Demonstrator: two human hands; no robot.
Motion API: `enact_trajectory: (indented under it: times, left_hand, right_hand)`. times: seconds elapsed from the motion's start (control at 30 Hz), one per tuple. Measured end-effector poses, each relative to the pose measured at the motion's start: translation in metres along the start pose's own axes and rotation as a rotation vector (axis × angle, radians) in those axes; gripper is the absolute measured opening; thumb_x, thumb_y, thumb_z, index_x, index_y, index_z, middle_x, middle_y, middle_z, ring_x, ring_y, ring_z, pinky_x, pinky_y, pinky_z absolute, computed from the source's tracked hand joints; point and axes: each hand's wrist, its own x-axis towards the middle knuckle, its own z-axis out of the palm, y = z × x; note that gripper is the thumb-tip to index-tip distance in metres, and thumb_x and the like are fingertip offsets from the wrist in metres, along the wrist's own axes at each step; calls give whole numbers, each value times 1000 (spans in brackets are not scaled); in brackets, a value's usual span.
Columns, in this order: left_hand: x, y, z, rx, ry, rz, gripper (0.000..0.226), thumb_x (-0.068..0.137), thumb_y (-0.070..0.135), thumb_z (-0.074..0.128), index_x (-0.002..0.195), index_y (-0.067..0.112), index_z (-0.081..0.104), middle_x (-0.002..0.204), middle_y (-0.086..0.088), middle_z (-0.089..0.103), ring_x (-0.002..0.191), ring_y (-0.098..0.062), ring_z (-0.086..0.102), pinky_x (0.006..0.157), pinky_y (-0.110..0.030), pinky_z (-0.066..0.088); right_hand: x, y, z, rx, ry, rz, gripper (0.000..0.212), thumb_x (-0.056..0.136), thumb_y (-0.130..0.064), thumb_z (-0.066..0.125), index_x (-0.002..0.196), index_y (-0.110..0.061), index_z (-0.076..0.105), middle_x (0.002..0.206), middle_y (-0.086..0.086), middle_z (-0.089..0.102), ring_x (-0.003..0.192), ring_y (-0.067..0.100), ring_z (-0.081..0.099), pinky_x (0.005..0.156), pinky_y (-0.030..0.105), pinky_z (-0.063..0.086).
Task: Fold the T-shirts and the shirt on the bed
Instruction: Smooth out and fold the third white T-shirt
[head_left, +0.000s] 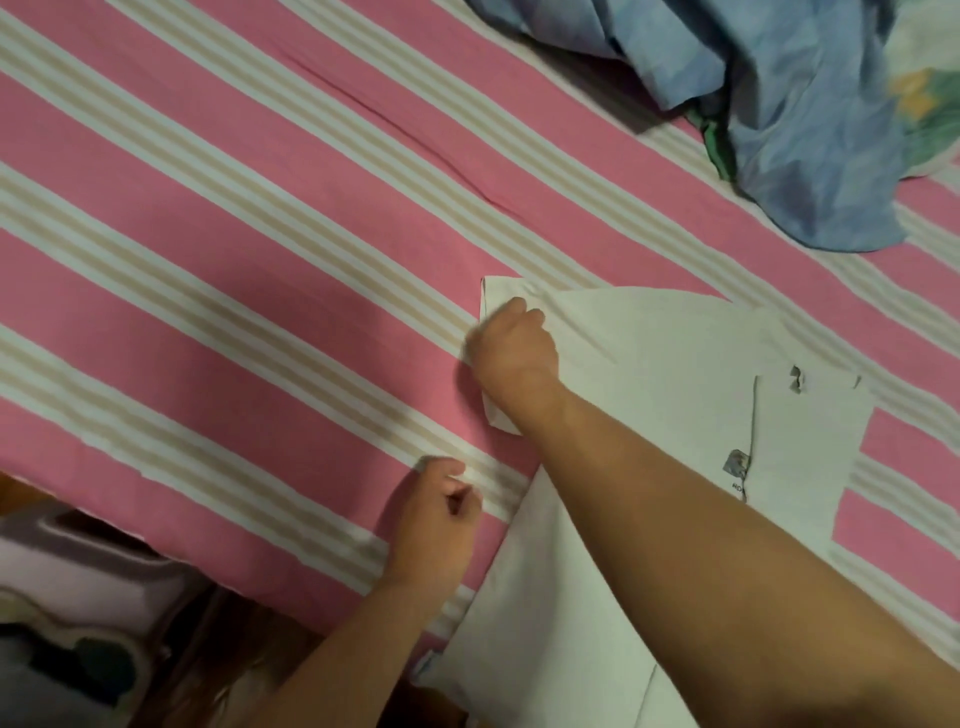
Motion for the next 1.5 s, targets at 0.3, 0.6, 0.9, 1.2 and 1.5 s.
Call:
enact_trajectory:
  times: [0.3, 0.6, 0.9, 1.2, 1.5]
  left_hand:
    - [-71, -56, -1, 265, -171, -27, 23, 89, 24, 72, 106, 29, 56, 93, 7, 60, 83, -9, 61, 75, -20, 50]
    - [-111, -82, 37, 492, 18, 14, 22, 94, 39, 64, 108, 45, 48, 99, 18, 61, 85, -7, 60, 73, -29, 48]
    - [-232, -106, 72, 706, 389, 250, 31, 95, 18, 66, 80, 31, 43, 67, 11, 43, 61, -17, 45, 58, -34, 35]
    - [-294, -109, 215, 694, -10, 459, 4, 97, 26, 58, 96, 29, 54, 89, 11, 53, 82, -10, 53, 73, -25, 42]
    - [-275, -140, 271, 866, -98, 315, 30, 83, 10, 71, 101, 22, 51, 79, -2, 65, 70, -26, 66, 59, -35, 50]
  right_hand:
    - [-12, 92, -85, 939, 80, 322, 19, 76, -22, 54, 85, -10, 66, 79, 4, 64, 75, 23, 63, 60, 28, 45]
    - [-76, 314, -38, 1721, -363, 684, 35, 98, -20, 59, 129, -4, 64, 128, 13, 68, 118, 31, 66, 111, 49, 43]
    - [-97, 327, -114, 1020, 226, 210, 40, 102, -17, 39, 141, -15, 49, 115, -1, 56, 108, 22, 56, 94, 31, 44]
    - [-86, 484, -85, 1158, 150, 391, 17, 98, -23, 51, 109, -18, 64, 83, -2, 65, 81, 19, 60, 67, 25, 54]
    - [-73, 512, -19, 1095, 80, 409, 38, 95, -22, 62, 130, -11, 53, 115, 4, 65, 99, 24, 67, 83, 41, 60]
